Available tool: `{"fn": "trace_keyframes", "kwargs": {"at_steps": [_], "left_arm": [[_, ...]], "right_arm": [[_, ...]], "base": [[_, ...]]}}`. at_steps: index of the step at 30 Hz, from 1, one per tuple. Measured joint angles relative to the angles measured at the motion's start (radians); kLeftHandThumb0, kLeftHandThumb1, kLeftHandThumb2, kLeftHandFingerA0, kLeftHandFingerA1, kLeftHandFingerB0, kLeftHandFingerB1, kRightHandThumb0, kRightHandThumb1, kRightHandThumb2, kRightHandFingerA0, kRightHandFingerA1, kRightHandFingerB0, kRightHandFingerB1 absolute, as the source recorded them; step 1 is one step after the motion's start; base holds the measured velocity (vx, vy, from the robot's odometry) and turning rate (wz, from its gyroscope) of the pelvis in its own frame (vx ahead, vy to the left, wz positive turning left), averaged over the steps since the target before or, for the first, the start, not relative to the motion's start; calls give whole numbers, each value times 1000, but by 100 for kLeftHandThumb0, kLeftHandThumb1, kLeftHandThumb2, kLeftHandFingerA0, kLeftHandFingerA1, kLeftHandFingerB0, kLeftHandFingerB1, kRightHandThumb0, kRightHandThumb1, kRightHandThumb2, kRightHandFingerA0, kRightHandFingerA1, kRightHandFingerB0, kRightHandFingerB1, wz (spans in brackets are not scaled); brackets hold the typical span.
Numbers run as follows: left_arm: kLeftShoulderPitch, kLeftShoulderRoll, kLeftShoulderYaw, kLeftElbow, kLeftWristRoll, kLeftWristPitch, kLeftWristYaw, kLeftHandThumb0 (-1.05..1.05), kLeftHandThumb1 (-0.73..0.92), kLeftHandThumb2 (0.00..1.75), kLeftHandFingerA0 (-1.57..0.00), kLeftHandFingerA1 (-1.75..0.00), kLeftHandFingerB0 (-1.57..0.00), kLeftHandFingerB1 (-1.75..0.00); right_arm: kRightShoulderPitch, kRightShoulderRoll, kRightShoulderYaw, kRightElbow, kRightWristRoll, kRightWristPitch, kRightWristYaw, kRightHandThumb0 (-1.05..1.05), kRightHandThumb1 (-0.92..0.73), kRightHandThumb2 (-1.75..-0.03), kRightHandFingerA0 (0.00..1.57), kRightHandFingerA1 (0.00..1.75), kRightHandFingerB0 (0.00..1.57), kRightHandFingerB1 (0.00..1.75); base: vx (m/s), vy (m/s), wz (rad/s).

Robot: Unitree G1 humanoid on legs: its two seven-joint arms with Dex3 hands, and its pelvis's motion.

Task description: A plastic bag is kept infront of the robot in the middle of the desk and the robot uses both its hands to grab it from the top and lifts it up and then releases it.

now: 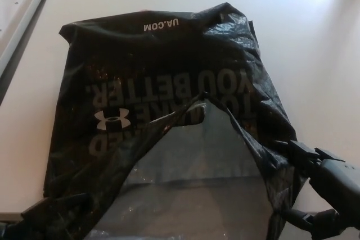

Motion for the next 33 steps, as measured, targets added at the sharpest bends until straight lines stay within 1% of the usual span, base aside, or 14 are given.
{"fn": "trace_keyframes", "kwargs": {"at_steps": [3,4,7,8,14,16,20,22,23,24,26,30,31,33], "left_arm": [[1,6,-3,2,0,0,8,-30,45,60,-44,-36,-44,-36],[1,9,-4,3,0,0,11,-32,45,61,-43,-36,-44,-36],[1,21,-9,6,0,0,18,-33,46,60,-44,-36,-44,-36],[1,23,-11,7,0,0,19,-29,44,61,-45,-36,-45,-36],[12,27,-24,-5,-2,13,29,-25,45,61,-46,-36,-45,-36],[15,27,-26,-11,-4,20,30,-24,45,61,-47,-36,-45,-36],[15,25,-30,-21,-4,34,39,-15,52,56,-61,-39,-48,-36],[17,16,-23,-41,0,52,56,-15,52,56,-60,-39,-46,-35],[20,9,-21,-56,0,67,66,-14,53,56,-58,-38,-46,-35],[24,1,-21,-72,1,81,73,-12,52,56,-60,-39,-46,-35],[34,-13,-21,-98,0,108,82,-18,49,59,-57,-41,-45,-38],[44,-20,-24,-136,-1,155,90,-14,52,56,-75,-46,-43,-35],[46,-20,-24,-147,-1,169,92,-13,53,57,-65,-43,-43,-35],[47,-21,-26,-166,0,195,99,-12,53,56,-70,-46,-43,-35]], "right_arm": [[17,-6,-5,8,1,-5,0,-52,-47,-70,8,47,1,22],[22,-9,-8,14,2,-8,0,-45,-54,-57,8,41,0,23],[39,-21,-20,41,6,-22,-2,-47,-55,-56,8,41,0,21],[45,-23,-24,43,8,-23,-2,-48,-45,-70,5,47,1,16],[75,-24,-21,61,9,-38,-7,-37,-42,-70,3,42,0,14],[78,-17,-14,67,8,-39,-11,-30,-48,-57,6,37,1,16],[78,24,12,103,5,-53,-40,-28,-46,-71,2,41,0,14],[78,54,22,128,3,-63,-68,-29,-45,-70,1,40,0,10],[78,71,26,140,1,-69,-87,-28,-54,-56,8,37,0,14],[78,86,30,152,-1,-75,-104,-29,-44,-69,3,41,0,10],[72,112,42,187,-8,-92,-141,-30,-46,-69,6,43,0,10],[53,160,53,252,-19,-120,-211,-35,-46,-70,2,42,0,8],[48,172,58,269,-24,-124,-230,-34,-46,-69,4,47,0,6],[27,205,68,311,-33,-128,-275,-34,-46,-68,5,47,0,10]], "base": [[0,0,0],[0,0,0],[0,0,0],[0,0,0],[0,0,0],[0,0,0],[0,0,0],[0,0,0],[0,0,0],[0,0,0],[0,0,0],[0,0,0],[0,0,0],[0,0,0]]}}
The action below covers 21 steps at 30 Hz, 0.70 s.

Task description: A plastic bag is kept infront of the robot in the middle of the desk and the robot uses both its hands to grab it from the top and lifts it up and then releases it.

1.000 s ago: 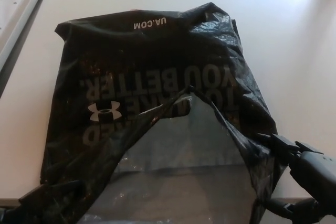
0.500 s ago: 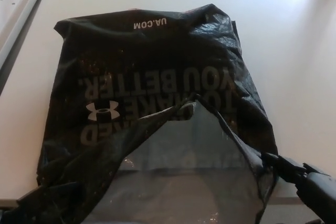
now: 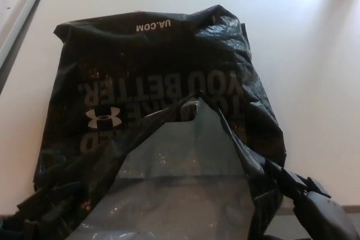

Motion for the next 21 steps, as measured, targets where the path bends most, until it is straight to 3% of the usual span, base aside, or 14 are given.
{"fn": "trace_keyframes", "kwargs": {"at_steps": [2,7,8,11,12,13,14,15,16,17,18,19,20,21], "left_arm": [[0,-1,-4,-5,-1,11,3,-21,55,57,-58,-40,-50,-36],[2,-10,-11,-21,1,39,14,-25,55,57,-62,-39,-74,-43],[2,-12,-12,-22,1,43,16,-26,55,57,-74,-49,-80,-75],[2,-23,-14,-23,0,50,20,-25,55,56,-78,-58,-80,-90],[2,-27,-15,-23,-1,52,20,-22,57,59,-80,-86,-72,-144],[2,-29,-16,-24,-1,54,21,-22,57,59,-80,-86,-72,-144],[2,-30,-16,-26,-1,56,21,-20,65,56,-67,-161,-61,-161],[3,-30,-16,-29,-1,58,21,-20,65,56,-67,-161,-61,-161],[3,-30,-17,-33,-2,62,20,-29,52,77,-110,-145,-85,-133],[3,-30,-19,-38,-3,67,20,-29,52,77,-110,-145,-85,-133],[4,-30,-21,-42,-3,69,19,-20,72,57,-80,-175,-53,-175],[4,-31,-27,-50,-5,76,18,-20,72,57,-80,-175,-53,-175],[6,-31,-31,-57,-6,83,17,-20,75,57,-77,-175,-52,-175],[8,-31,-36,-64,-8,90,15,-18,76,57,-75,-175,-52,-175]], "right_arm": [[-14,19,5,26,-5,-2,-28,-31,-50,-58,26,57,2,24],[-63,65,21,132,-34,-27,-147,-34,-51,-62,17,43,16,37],[-71,75,21,149,-37,-34,-166,-30,-51,-62,24,48,26,42],[-95,110,19,206,-42,-56,-235,-29,-52,-61,23,50,25,43],[-102,122,17,227,-43,-66,-263,-24,-56,-56,27,62,28,39],[-110,134,15,249,-43,-76,-289,-24,-56,-56,27,62,28,39],[-117,146,12,265,-43,-85,-308,-27,-59,-57,29,80,33,52],[-122,155,9,280,-42,-93,-325,-27,-59,-57,29,80,33,52],[-125,169,3,301,-42,-108,-352,-28,-61,-57,24,117,31,93],[-128,180,-2,316,-42,-119,-372,-28,-61,-57,24,117,31,93],[-131,189,-10,328,-41,-129,-388,-22,-74,-54,31,175,28,158],[-138,207,-26,351,-36,-150,-412,-22,-74,-54,31,175,28,158],[-146,219,-41,369,-28,-170,-426,-20,-78,-55,63,175,36,175],[-156,233,-57,389,-19,-193,-439,-23,-90,-61,75,175,46,175]], "base": [[0,0,0],[0,0,0],[0,0,0],[0,0,0],[0,0,0],[0,0,0],[0,0,0],[0,0,0],[0,0,0],[0,0,0],[0,0,0],[0,0,0],[0,0,0],[0,0,0]]}}
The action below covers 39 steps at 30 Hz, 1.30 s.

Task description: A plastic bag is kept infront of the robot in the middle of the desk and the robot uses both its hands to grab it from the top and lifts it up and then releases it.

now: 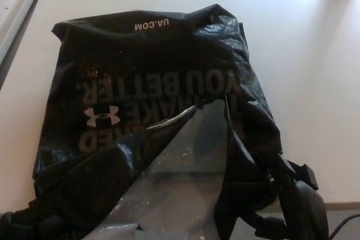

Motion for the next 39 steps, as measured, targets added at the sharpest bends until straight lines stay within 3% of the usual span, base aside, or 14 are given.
{"fn": "trace_keyframes", "kwargs": {"at_steps": [2,11,14,15,16,22,24,25,28,32,33,36,37,39], "left_arm": [[4,0,-7,-23,-3,17,-3,-33,60,81,-111,-147,-84,-133],[18,1,-48,-144,-49,88,-37,-19,75,56,-75,-175,-51,-175],[26,0,-49,-190,-50,107,-37,-33,58,80,-111,-147,-83,-132],[27,0,-49,-205,-50,112,-38,-31,58,79,-108,-147,-78,-130],[26,-1,-50,-226,-50,122,-38,-24,75,56,-73,-175,-50,-172],[6,-4,-62,-413,-77,184,-49,-38,57,79,-108,-146,-79,-131],[-4,-4,-67,-507,-91,222,-57,-26,73,55,-72,-175,-48,-175],[-9,-4,-69,-529,-94,233,-60,-40,55,80,-110,-147,-81,-131],[-38,-5,-71,-606,-104,276,-66,-39,53,80,-113,-147,-85,-132],[-138,2,-60,-701,-110,349,-70,-40,53,81,-115,-148,-86,-132],[-159,4,-57,-713,-111,364,-71,-25,68,58,-86,-175,-58,-175],[-242,12,-44,-729,-115,415,-76,-26,68,58,-87,-175,-60,-175],[-272,16,-40,-730,-117,430,-77,-39,50,83,-120,-147,-97,-135],[-361,32,-27,-725,-123,466,-80,-29,68,60,-93,-175,-68,-175]], "right_arm": [[-13,27,-31,35,21,-44,-15,-24,-90,-59,70,175,42,175],[-88,94,-96,36,115,-110,-20,-25,-88,-58,67,175,42,175],[-98,101,-98,12,138,-114,-14,-23,-88,-59,70,175,45,175],[-100,102,-99,8,143,-114,-10,-39,-75,-85,99,148,71,130],[-108,102,-99,5,151,-114,-5,-21,-87,-60,72,175,48,175],[-148,102,-101,-107,207,-99,55,-21,-83,-59,72,175,51,175],[-158,102,-99,-181,221,-68,82,-18,-83,-60,73,175,52,175],[-164,101,-98,-197,224,-61,89,-17,-80,-61,78,175,57,175],[-192,96,-100,-247,239,-33,118,-37,-57,-84,111,145,90,131],[-283,69,-124,-274,268,-3,162,-22,-76,-59,81,175,61,175],[-297,63,-129,-277,272,3,170,-38,-55,-85,115,145,91,130],[-345,37,-145,-285,286,21,196,-40,-55,-85,112,144,90,130],[-361,31,-151,-286,291,26,204,-42,-54,-85,111,143,88,129],[-407,13,-166,-287,302,36,223,-36,-53,-84,112,142,90,129]], "base": [[0,0,0],[-3,0,1],[50,2,5],[96,2,5],[93,2,1],[14,0,0],[0,0,0],[0,0,0],[0,0,0],[0,0,0],[0,0,0],[0,0,0],[0,0,0],[0,0,0]]}}
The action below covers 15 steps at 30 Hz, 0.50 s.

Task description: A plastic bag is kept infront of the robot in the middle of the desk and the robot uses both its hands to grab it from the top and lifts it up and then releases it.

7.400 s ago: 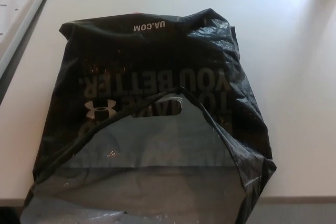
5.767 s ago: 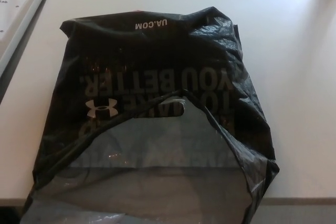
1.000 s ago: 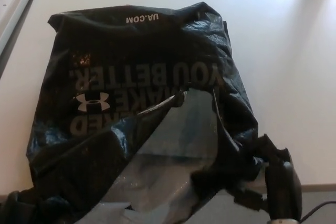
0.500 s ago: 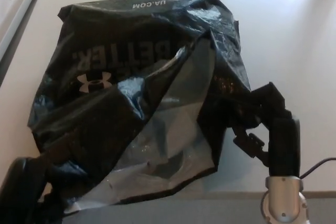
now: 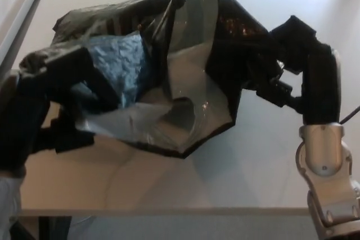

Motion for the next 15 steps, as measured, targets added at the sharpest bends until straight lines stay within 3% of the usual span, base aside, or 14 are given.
{"fn": "trace_keyframes", "kwargs": {"at_steps": [1,3,4,5,6,7,8,9,10,11,15], "left_arm": [[-27,5,6,4,-2,10,0,-30,68,60,-94,-175,-67,-175],[-116,18,24,19,-6,39,0,-26,68,60,-91,-175,-65,-175],[-164,23,34,29,-9,55,0,-25,68,60,-90,-175,-66,-175],[-184,27,38,34,-10,63,0,-25,69,60,-88,-175,-66,-175],[-249,39,53,44,-16,89,0,-25,69,60,-88,-175,-66,-175],[-278,44,60,48,-19,103,0,-25,69,60,-88,-175,-67,-175],[-318,52,71,54,-27,123,0,-25,69,60,-88,-175,-67,-175],[-325,53,73,54,-28,128,0,-25,66,59,-91,-175,-70,-175],[-346,56,78,56,-33,141,0,-25,66,59,-91,-175,-70,-175],[-385,66,94,58,-48,164,-3,-25,66,60,-93,-175,-71,-175],[-410,81,108,26,-80,207,-11,-20,67,59,-93,-175,-67,-175]], "right_arm": [[-14,-6,-4,0,3,0,4,-23,-72,-58,81,175,60,175],[-57,-18,-16,-1,10,1,12,-22,-72,-58,84,175,60,175],[-79,-24,-21,-1,13,0,16,-36,-53,-87,121,145,93,130],[-90,-27,-23,-2,14,-2,18,-37,-50,-87,122,144,94,128],[-124,-43,-31,-7,16,-8,22,-37,-50,-87,122,144,94,128],[-141,-52,-34,-13,16,-13,25,-36,-70,-61,92,174,71,163],[-164,-64,-38,-24,17,-22,28,-36,-70,-61,92,174,71,163],[-167,-66,-39,-26,18,-24,29,-38,-46,-87,124,142,102,130],[-179,-73,-40,-36,18,-28,31,-38,-46,-87,124,142,102,130],[-205,-79,-39,-69,24,-35,41,-29,-66,-58,95,175,70,173],[-229,-78,-28,-139,37,-46,60,-25,-63,-60,96,175,73,175]], "base": [[0,0,0],[0,0,0],[0,0,0],[0,0,0],[0,0,0],[0,0,0],[0,0,0],[0,0,0],[0,0,0],[0,0,0],[0,0,0]]}}
